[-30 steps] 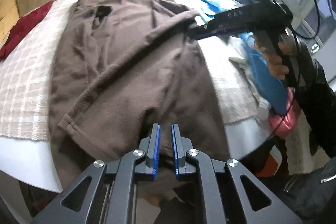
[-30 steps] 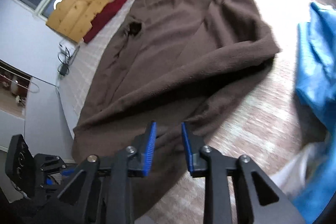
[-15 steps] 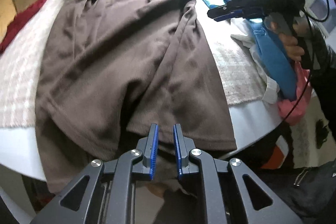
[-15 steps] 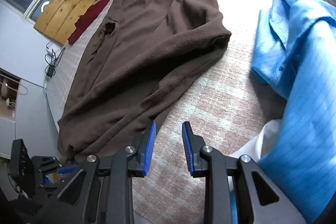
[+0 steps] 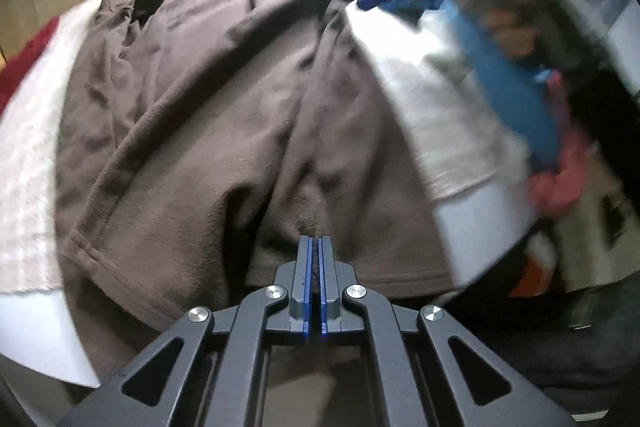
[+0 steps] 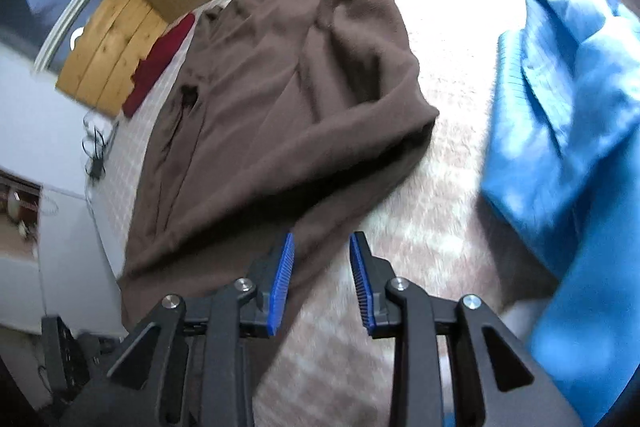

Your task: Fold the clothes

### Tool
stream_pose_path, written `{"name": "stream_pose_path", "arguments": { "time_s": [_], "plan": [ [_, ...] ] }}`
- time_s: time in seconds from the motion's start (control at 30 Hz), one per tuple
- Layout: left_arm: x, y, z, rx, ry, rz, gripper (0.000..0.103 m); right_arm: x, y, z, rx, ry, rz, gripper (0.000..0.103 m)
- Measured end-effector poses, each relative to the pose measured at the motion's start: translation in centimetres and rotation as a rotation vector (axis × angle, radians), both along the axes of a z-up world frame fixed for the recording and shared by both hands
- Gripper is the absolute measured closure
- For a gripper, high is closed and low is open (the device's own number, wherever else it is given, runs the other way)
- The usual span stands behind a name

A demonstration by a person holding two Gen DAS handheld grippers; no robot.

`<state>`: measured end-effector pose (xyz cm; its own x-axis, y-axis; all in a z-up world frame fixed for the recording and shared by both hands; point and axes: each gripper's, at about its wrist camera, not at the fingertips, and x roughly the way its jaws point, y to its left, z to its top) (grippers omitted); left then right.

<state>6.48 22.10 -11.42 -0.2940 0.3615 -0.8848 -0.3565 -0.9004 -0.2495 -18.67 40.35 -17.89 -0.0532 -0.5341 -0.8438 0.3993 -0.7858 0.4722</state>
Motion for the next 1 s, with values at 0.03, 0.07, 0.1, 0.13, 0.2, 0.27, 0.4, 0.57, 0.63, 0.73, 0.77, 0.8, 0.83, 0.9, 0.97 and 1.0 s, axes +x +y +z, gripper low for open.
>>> {"name": "stream_pose_path", "arguments": {
  "time_s": [0.03, 0.07, 0.1, 0.13, 0.2, 0.27, 0.4, 0.57, 0.63, 0.73, 0.77, 0.8, 0.83, 0.9, 0.97, 1.0],
  "plan": [
    [0.2, -0.1, 0.8, 0.047, -0.002, -0.005, 0.101, -0.4, -0.3, -0.3, -0.004, -0.008, -0.005, 0.073],
    [0.4, 0.0, 1.6, 0.087, 0.000, -0.016, 0.101, -0.7, -0.6, -0.7, -0.003, -0.014, -0.009, 0.073],
    [0.6, 0.1, 2.4, 0.125, 0.003, -0.024, 0.101, -0.9, -0.7, -0.9, -0.007, -0.020, -0.012, 0.073],
    [0.7, 0.3, 3.3, 0.163, 0.006, -0.032, 0.101, -1.1, -0.8, -1.0, -0.012, -0.027, -0.015, 0.073],
    [0.9, 1.0, 4.4, 0.255, 0.000, -0.058, 0.101, -1.4, -0.7, -1.0, -0.024, -0.029, -0.019, 0.082],
    [1.0, 2.0, 5.1, 0.343, -0.011, -0.089, 0.101, -1.5, -0.3, -0.4, -0.027, -0.011, -0.018, 0.092],
    [0.5, 5.8, 4.5, 0.390, -0.029, -0.191, 0.101, -1.6, 0.3, 0.9, 0.050, 0.048, 0.003, 0.096],
    [-0.7, 11.3, 0.5, 0.366, -0.089, -0.311, 0.101, -1.3, 0.4, 0.7, 0.195, 0.120, 0.028, 0.096],
    [-1.0, 12.7, -1.7, 0.333, -0.132, -0.328, 0.101, -0.9, 0.1, 0.1, 0.255, 0.156, 0.054, 0.096],
    [-1.3, 13.5, -3.8, 0.309, -0.204, -0.313, 0.100, -0.3, -0.5, -0.1, 0.346, 0.209, 0.085, 0.081],
    [-1.2, 13.6, -3.8, 0.305, -0.217, -0.310, 0.099, -0.1, -0.5, 0.2, 0.380, 0.222, 0.079, 0.076],
    [-1.0, 13.7, -3.7, 0.309, -0.233, -0.313, 0.099, 0.1, -0.3, 0.7, 0.393, 0.247, 0.066, 0.070],
    [-0.4, 13.7, -3.2, 0.311, -0.235, -0.324, 0.098, 0.5, 0.1, 1.5, 0.395, 0.278, 0.051, 0.070],
    [1.0, 13.2, -1.6, 0.279, -0.188, -0.339, 0.091, 1.9, 0.5, 3.3, 0.366, 0.334, 0.035, 0.070],
    [2.2, 11.3, 0.3, 0.256, -0.133, -0.317, 0.089, 4.0, 0.6, 4.5, 0.281, 0.341, 0.071, 0.070],
    [2.5, 9.6, 1.3, 0.233, -0.098, -0.280, 0.088, 5.0, 0.6, 4.9, 0.242, 0.340, 0.084, 0.070]
  ]
}}
